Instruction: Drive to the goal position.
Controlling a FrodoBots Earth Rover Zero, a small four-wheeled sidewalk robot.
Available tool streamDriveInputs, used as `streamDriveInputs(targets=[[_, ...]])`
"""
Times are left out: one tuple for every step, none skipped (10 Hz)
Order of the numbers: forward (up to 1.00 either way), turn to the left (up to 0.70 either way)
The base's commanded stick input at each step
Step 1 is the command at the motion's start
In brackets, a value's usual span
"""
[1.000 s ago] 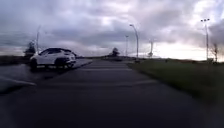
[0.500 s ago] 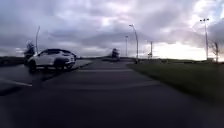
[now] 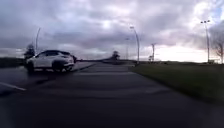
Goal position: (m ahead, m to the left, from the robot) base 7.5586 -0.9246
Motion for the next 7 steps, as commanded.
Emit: streamDriveInputs(targets=[[0.7, 0.0], [0.7, 0.0], [0.7, 0.0], [0.7, 0.0], [0.7, 0.0], [0.7, 0.0], [0.7, 0.0]])
